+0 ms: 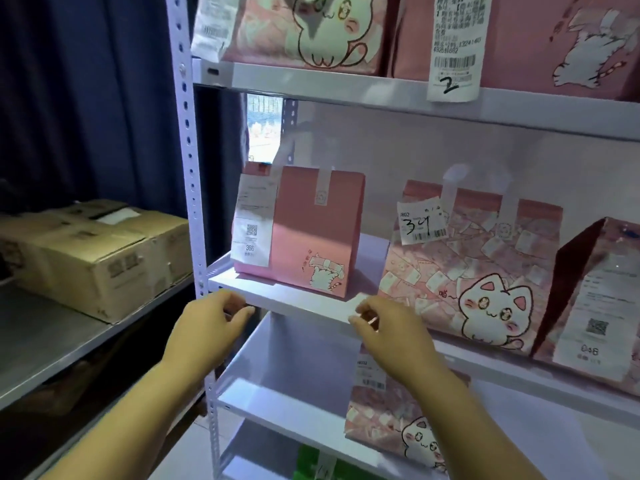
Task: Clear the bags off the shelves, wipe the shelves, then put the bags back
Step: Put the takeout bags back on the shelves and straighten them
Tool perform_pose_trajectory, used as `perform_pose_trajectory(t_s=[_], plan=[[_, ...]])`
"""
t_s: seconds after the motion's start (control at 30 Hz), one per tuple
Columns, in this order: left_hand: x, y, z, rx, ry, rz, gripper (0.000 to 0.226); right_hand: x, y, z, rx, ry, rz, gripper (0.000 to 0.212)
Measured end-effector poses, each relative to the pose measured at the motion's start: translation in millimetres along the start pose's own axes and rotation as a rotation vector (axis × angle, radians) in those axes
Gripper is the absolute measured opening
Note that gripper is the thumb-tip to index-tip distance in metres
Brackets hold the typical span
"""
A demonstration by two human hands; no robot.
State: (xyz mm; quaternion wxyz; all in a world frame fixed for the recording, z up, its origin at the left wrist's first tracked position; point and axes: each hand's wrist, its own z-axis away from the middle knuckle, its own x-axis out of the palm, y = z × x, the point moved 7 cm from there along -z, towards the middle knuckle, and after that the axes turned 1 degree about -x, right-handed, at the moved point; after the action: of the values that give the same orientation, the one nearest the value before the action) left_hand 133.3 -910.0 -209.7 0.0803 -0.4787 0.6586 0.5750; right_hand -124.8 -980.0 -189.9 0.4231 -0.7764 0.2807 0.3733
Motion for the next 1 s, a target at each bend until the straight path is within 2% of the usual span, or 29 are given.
perform_pose_trajectory(t_s=[0.1, 0.33, 0.47, 0.6, 0.7, 0.77, 0.83, 0.9, 1.0], plan=[[-9.5, -13.5, -22.6, 0.027, 0.017, -0.008, 0.004, 19.4, -14.3, -16.9, 0.014, -0.003, -0.009, 0.022], [-11.8, -21.4, -71.9, 0.169, -0.003, 0.078, 0.03, 32.6, -23.7, -56.2, 0.15, 0.155, -0.056, 0.037], [-1.4, -12.6, -96.5, 0.271, -0.067, 0.119, 0.038, 35.8, -24.8, -70.0, 0.22, 0.213, -0.026, 0.059], [13.4, -9.2, -121.1, 0.261, -0.109, 0.172, 0.048, 44.3, -20.2, -83.5, 0.316, 0.182, -0.013, 0.069], [24.9, -15.0, -136.8, 0.154, -0.131, 0.15, 0.064, 50.4, -14.9, -89.3, 0.375, 0.149, -0.035, 0.077], [32.0, -21.6, -143.5, 0.096, -0.161, 0.152, 0.069, 53.4, -11.5, -91.9, 0.401, 0.122, -0.063, 0.075], [37.7, -25.5, -146.8, 0.092, -0.191, 0.173, 0.065, 55.5, -10.1, -93.1, 0.408, 0.098, -0.093, 0.066], [37.6, -28.4, -148.6, 0.089, -0.176, 0.18, 0.061, 54.8, -10.6, -91.9, 0.403, 0.101, -0.114, 0.055], [30.4, -26.6, -145.2, 0.121, -0.118, 0.169, 0.065, 49.8, -8.8, -87.0, 0.415, 0.155, -0.166, 0.042]])
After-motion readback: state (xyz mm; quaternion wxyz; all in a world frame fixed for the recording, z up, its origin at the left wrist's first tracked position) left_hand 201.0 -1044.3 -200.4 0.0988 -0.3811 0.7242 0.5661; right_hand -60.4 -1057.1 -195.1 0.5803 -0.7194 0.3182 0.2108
